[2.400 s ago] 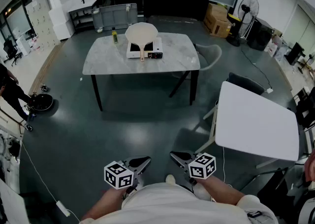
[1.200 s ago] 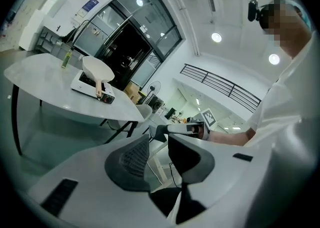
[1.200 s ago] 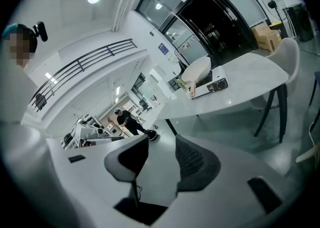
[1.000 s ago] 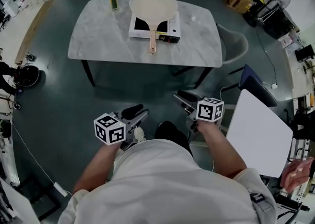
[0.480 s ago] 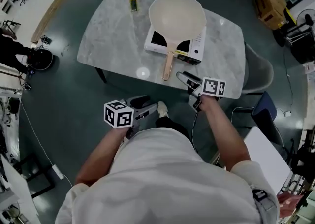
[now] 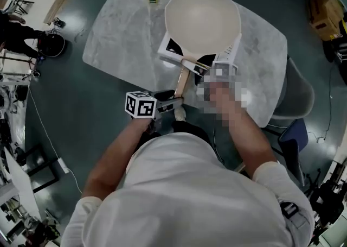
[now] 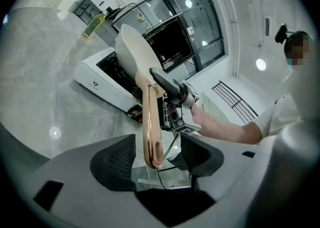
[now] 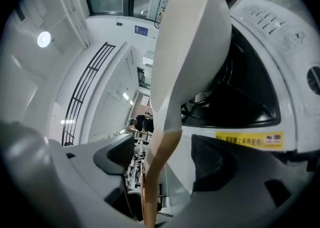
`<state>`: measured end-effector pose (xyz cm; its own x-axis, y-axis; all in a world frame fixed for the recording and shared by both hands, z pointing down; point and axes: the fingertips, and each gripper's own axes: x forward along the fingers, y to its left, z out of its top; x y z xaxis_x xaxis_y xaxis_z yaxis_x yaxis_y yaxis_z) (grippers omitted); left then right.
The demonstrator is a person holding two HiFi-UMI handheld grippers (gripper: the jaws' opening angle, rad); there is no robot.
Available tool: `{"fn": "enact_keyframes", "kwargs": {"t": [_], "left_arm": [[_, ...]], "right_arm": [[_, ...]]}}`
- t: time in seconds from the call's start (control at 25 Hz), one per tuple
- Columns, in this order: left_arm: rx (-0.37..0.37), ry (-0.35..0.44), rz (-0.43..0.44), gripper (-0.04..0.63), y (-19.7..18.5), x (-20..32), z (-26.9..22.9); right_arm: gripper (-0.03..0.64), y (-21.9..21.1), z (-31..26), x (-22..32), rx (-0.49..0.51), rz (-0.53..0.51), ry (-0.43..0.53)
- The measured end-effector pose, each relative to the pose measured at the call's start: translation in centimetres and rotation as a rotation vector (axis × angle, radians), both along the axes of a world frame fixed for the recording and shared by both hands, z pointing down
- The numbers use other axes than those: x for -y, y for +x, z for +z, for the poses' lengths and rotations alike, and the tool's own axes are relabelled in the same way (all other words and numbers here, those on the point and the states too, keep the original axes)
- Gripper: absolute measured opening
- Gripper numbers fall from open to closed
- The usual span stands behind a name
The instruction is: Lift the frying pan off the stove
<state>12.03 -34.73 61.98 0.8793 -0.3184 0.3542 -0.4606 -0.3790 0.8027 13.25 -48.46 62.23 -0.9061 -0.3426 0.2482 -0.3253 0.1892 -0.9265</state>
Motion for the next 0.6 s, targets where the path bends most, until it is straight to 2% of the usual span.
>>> {"fn": "enact_keyframes", "kwargs": {"t": [0.16, 0.28, 0.32, 0.36, 0.4, 0.6], "left_arm": [[-0.045, -0.069, 0.007, 0.272, 1.8, 1.7, 1.6], [-0.025, -0.074, 0.045, 0.263, 2.8, 2.0, 2.4], [-0.017, -0.071, 0.066, 0.212, 3.0, 2.0, 2.6], [-0.012, -0.069, 0.085, 0.148, 3.3, 2.1, 2.7], [-0.008, -0.066, 0.1, 0.114, 3.4, 2.0, 2.7], [-0.039, -0.053, 0.125, 0.112, 2.6, 1.7, 1.8]], "right_arm": [[0.319, -1.0, 0.9, 1.9, 0.057, 0.006, -0.042], [0.249, -1.3, 0.9, 2.5, 0.093, 0.013, -0.052], [0.2, -1.3, 0.7, 2.7, 0.098, 0.012, -0.049], [0.184, -1.4, 0.7, 2.8, 0.095, 0.009, -0.043], [0.184, -1.4, 0.7, 2.9, 0.085, 0.006, -0.034], [0.186, -1.9, 0.5, 2.6, 0.047, 0.014, -0.04]]}}
